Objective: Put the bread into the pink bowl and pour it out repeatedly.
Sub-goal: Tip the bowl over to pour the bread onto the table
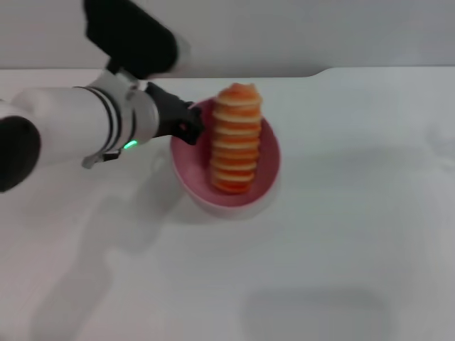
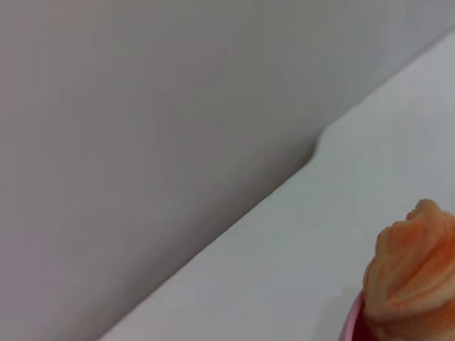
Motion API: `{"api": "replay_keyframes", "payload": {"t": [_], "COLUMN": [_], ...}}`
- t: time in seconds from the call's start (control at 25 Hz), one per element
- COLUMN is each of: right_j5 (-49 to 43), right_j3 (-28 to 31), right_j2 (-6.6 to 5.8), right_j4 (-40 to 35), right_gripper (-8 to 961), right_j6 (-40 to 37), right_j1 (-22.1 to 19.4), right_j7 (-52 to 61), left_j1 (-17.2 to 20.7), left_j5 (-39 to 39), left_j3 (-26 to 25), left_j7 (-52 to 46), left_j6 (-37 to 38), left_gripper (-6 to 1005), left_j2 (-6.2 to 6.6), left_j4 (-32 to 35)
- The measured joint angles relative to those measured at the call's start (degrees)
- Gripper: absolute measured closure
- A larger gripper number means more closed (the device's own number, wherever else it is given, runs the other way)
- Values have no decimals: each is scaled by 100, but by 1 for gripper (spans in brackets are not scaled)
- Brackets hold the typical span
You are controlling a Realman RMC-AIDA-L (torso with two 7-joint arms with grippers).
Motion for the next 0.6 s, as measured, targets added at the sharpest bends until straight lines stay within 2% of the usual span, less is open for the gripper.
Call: {"api": "replay_keyframes", "payload": {"t": [0.2,0.6], "right_j5": [27,90], "right_j3": [71,-78], "right_j2": [0,-11], "right_j4": [266,643], "right_gripper": [213,212], "right_j6": [7,-22], "right_j1": [-141,-35], "right_j7": [-36,-52], "left_j1": [-49,-105], "left_j5": [730,2769], "left_j3": [459,1492], "left_j7": [308,389], "left_j6": [-62,-270], "left_gripper": [949,950], "left_j2": [-7,-45], "left_j4": [336,985]}}
